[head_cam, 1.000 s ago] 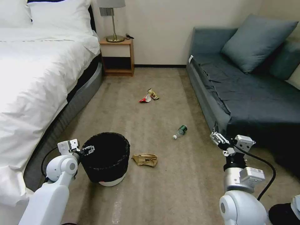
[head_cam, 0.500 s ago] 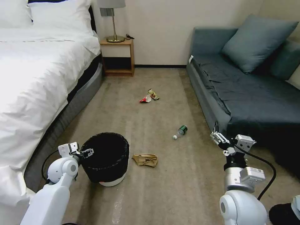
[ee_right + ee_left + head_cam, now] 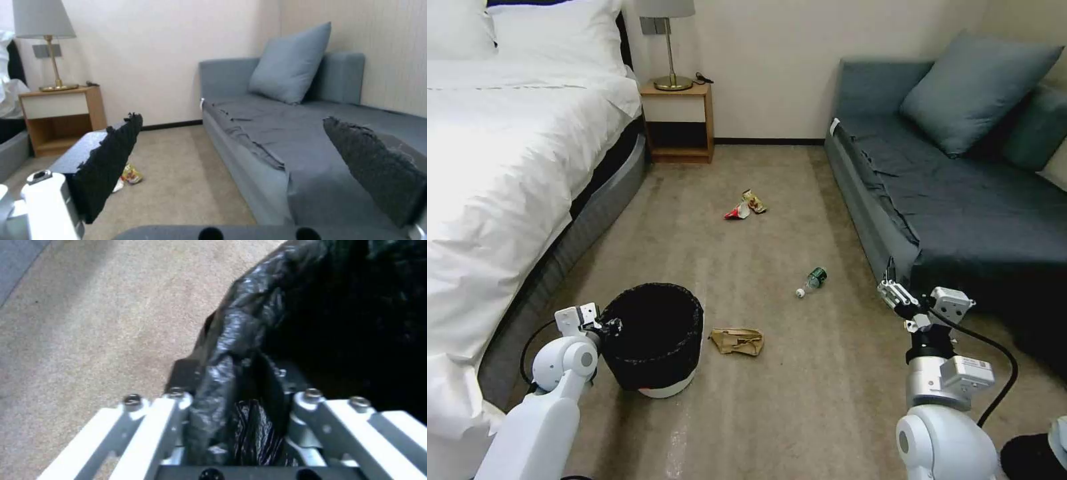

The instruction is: Pick up the trash bin, then pick up the garbage on the floor and place it into the trash bin.

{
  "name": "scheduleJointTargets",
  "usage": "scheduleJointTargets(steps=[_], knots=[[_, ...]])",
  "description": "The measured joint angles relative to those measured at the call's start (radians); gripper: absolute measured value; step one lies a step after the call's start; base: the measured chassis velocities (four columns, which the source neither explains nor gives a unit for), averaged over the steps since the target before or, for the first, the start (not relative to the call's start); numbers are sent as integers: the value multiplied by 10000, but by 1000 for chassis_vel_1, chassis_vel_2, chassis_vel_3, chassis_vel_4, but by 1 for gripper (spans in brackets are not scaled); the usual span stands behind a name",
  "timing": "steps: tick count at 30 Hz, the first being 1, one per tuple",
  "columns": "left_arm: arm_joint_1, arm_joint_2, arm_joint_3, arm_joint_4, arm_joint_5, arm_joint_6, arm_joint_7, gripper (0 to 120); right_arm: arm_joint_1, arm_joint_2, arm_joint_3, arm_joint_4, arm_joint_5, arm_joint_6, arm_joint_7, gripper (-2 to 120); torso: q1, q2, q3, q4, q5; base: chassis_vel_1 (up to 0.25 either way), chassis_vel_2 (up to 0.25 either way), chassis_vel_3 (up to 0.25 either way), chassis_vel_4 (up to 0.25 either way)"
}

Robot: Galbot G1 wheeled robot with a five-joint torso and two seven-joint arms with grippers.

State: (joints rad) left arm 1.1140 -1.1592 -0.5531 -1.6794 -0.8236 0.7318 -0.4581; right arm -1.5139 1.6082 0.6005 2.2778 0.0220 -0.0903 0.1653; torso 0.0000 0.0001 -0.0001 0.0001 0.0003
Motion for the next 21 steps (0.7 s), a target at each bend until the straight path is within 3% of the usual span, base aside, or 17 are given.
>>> scheduleJointTargets(steps=[3,8,15,21], knots=[[51,-25,-58,-7,-148,2,-20,12,-25,0,5,14,11,23,14,100,0,1,0,0,2,0,0,0,0],[160,-93,-168,-77,-366,5,-46,4,-42,0,2,18,15,87,40,100,-1,1,-1,0,1,0,0,0,0],[349,-185,-461,-275,-637,31,-186,4,-41,-71,-22,18,136,163,153,100,0,0,1,-3,-8,0,0,0,0],[477,-294,-886,-910,-581,128,-271,4,-46,-226,33,31,322,328,240,100,0,-2,4,-4,-16,0,0,0,0]])
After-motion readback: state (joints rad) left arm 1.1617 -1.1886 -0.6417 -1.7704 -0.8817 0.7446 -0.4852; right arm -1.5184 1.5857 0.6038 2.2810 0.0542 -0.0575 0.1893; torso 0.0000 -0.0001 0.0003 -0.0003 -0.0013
